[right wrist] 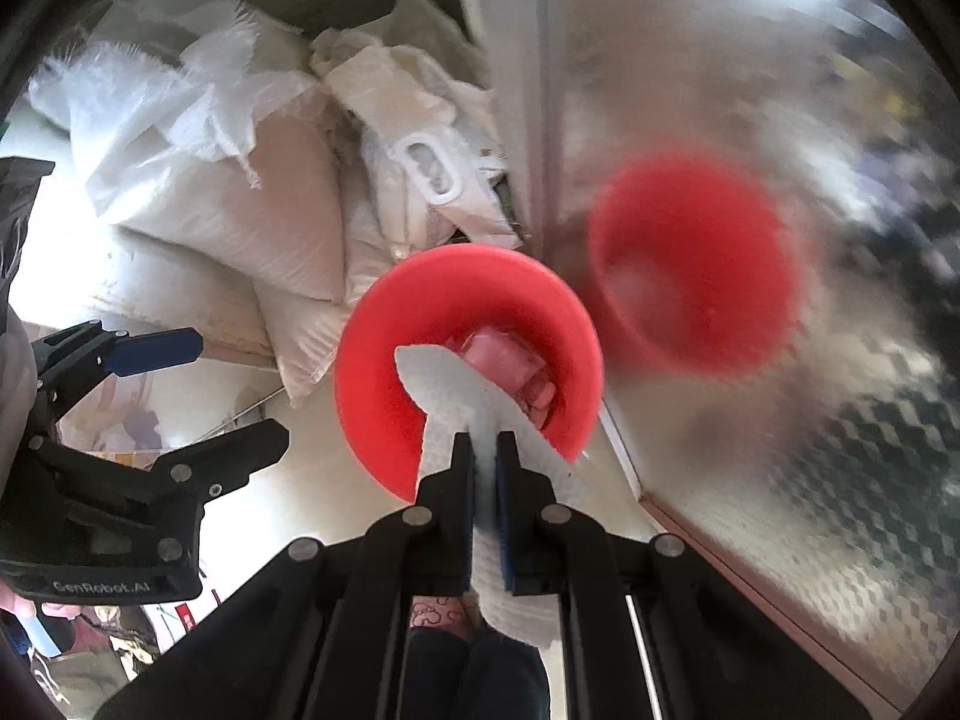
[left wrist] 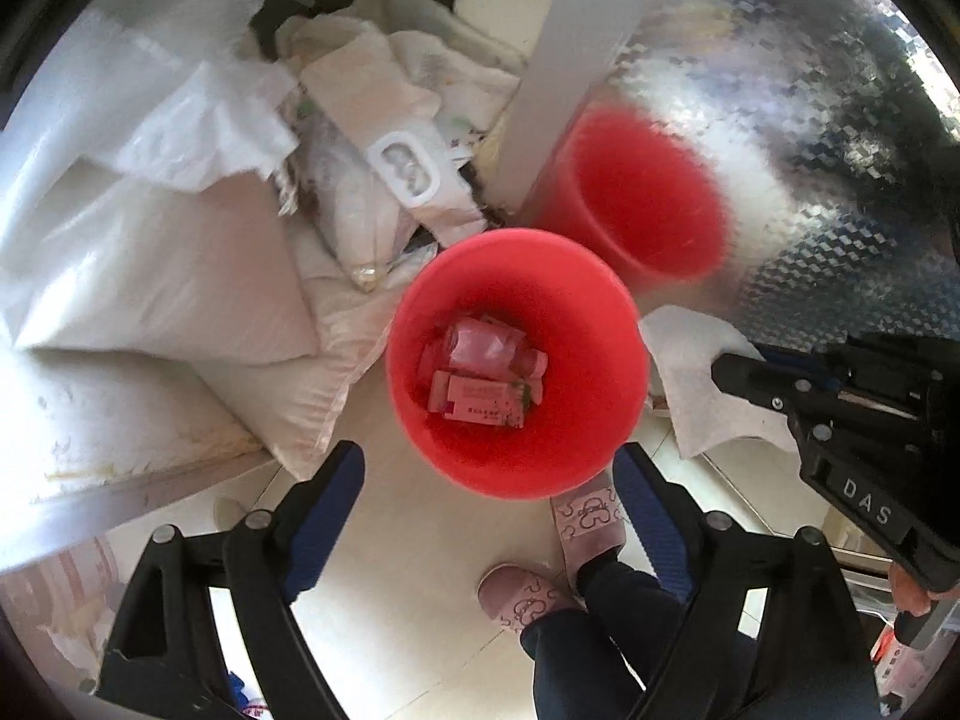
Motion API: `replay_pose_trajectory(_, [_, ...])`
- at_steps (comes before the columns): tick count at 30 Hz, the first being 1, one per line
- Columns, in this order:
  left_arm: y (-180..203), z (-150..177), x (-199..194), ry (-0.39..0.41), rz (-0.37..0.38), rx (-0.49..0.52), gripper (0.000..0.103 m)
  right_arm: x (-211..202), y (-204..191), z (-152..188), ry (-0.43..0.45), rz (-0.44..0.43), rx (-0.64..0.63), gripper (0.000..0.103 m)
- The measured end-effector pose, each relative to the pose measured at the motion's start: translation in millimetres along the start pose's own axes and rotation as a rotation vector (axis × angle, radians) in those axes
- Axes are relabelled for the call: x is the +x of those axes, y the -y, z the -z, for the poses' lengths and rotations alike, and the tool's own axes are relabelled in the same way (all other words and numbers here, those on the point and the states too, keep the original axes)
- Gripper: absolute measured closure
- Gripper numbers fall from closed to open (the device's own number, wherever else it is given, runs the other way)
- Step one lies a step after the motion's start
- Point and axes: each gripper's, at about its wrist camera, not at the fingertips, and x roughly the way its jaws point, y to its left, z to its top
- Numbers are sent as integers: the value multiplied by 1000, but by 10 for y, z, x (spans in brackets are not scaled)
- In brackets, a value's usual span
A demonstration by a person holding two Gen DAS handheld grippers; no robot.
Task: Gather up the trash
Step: 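Open the left gripper over the red bucket, dropping the juice bottle, then open the right gripper over the red bucket, dropping the white wipe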
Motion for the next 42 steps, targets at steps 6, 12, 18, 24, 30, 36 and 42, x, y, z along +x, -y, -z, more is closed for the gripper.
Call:
replay_pose_trajectory(6, [-152,129,-46,-3,-21,-44,19,60,-155,-33,-15,-14,-58,97])
replay_pose_trajectory(12, [-201,192,-138,16,-53,-74,19,56,-257,-44,-17,-23,-102,97])
replay_pose_trajectory(18, [-217,251,-237,24,-70,-101,19,36,-301,-56,-1,-9,-143,60])
replay_pose_trajectory(24, [-182,329,-380,21,-69,-113,19,-65,-311,-29,6,7,-168,42])
replay_pose_trajectory(30, [-84,397,-710,37,-87,-104,19,-327,-340,39,18,28,-194,39])
replay_pose_trajectory(36, [14,504,-1277,76,-75,-136,19,-807,-445,105,47,37,-215,38])
replay_pose_trajectory(42, [133,590,-1950,115,-84,-140,19,-1422,-597,171,86,68,-201,30])
